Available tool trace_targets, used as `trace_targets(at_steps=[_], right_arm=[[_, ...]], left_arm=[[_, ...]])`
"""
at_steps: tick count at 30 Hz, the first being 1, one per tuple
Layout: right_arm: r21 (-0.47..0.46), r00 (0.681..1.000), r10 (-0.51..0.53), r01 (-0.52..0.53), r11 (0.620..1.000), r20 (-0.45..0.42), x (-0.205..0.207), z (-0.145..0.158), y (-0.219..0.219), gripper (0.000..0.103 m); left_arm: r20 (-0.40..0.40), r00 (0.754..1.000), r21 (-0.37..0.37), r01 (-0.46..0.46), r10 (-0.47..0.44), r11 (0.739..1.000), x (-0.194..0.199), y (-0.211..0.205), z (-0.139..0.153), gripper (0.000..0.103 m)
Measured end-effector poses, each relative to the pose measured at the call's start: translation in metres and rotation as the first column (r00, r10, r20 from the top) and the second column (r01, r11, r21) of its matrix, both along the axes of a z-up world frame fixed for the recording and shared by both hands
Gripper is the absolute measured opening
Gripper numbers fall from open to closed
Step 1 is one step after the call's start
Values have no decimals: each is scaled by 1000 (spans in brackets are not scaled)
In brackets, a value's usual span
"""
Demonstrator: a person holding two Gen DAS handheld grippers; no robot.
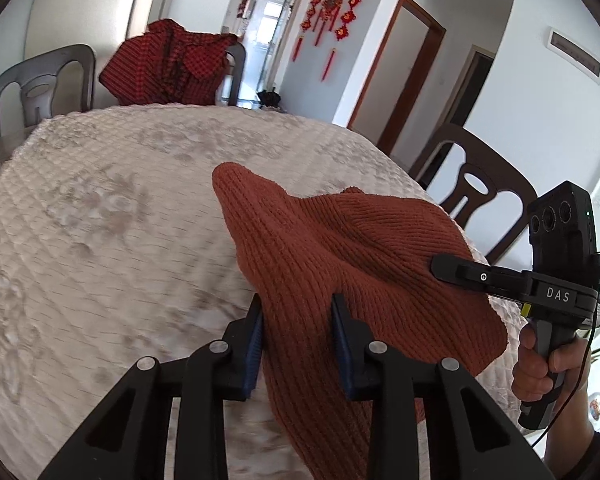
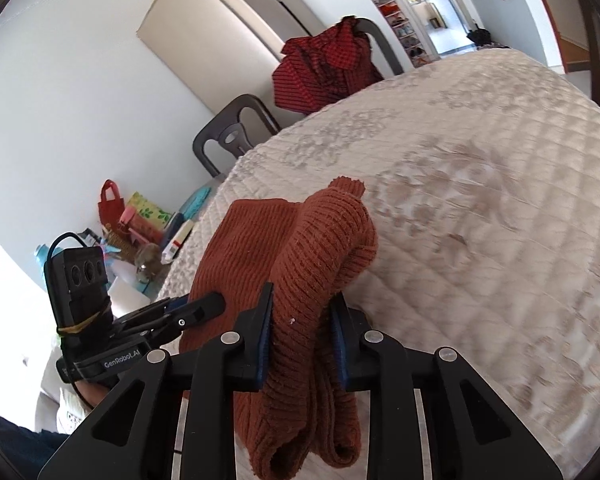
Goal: Fold small clothes
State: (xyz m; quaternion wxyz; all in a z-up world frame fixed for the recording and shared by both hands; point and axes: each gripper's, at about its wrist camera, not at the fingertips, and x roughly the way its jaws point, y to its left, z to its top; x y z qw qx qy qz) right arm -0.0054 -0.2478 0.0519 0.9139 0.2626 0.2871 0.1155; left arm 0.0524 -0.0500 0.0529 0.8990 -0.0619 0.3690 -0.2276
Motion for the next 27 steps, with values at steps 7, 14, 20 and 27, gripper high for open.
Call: trace_targets(at_steps=[7,14,20,27], right_arm=[[31,995,101,-102,994,13,58,0,44,25],[62,984,178,-179,982,16,102,-10,82,25],[42,979,188,-186,982,-72,133,-38,89,28],[-69,989,136,-140,988,-56,115,-24,84,29]], left_arm=[[27,996,18,-82,81,997,18,64,11,33],[21,991,6,-133,132,991,36,114,9,33],[-44,982,54,-180,182,982,53,131,-32,36],[32,967,66,-252,251,965,27,134,-21,38]])
